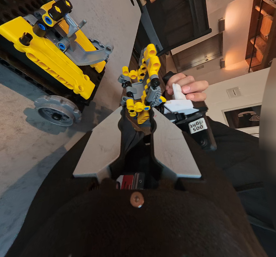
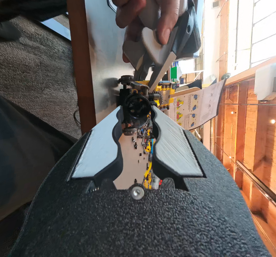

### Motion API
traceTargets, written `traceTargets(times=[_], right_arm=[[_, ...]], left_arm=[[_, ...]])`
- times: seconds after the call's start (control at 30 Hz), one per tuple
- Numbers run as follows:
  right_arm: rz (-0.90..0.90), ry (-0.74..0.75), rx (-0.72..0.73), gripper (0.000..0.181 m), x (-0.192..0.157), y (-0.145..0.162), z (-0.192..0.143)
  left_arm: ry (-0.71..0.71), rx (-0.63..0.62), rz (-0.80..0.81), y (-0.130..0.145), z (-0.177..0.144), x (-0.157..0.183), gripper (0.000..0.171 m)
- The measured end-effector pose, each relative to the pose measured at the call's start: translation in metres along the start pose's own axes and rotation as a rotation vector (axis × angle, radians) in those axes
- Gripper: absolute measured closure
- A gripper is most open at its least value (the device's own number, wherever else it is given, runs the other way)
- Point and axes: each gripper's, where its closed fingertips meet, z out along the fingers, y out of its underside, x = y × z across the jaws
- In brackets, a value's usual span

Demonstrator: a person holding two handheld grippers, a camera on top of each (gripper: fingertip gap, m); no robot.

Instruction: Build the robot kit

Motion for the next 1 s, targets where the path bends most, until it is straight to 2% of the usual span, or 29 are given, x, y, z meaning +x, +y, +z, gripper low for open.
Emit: traceTargets(times=[0.23,0.43,0.57,0.67,0.73,0.83,1.0], right_arm=[[0.024,0.016,-0.003,0.148,0.001,-0.001,0.004],[0.056,0.008,-0.003,0.150,0.001,0.001,0.006],[0.046,0.075,-0.039,0.151,0.008,0.006,0.010],[0.091,0.128,-0.065,0.151,0.012,0.016,0.011],[0.133,0.149,-0.089,0.151,0.012,0.027,0.008],[0.158,0.176,-0.124,0.151,0.012,0.040,0.005],[0.134,0.187,-0.177,0.151,0.009,0.055,0.007]], left_arm=[[-0.006,-0.008,-0.001,-0.001,-0.002,-0.002,0.142],[-0.054,-0.018,0.061,-0.004,-0.002,-0.003,0.142],[-0.081,-0.005,0.148,-0.015,-0.004,-0.001,0.141],[-0.104,0.075,0.237,-0.035,-0.019,0.002,0.135],[-0.185,0.110,0.355,-0.042,-0.034,-0.003,0.125],[-0.553,0.059,0.662,-0.042,-0.054,-0.043,0.112],[-0.779,-0.019,0.977,-0.032,-0.037,-0.060,0.099]])
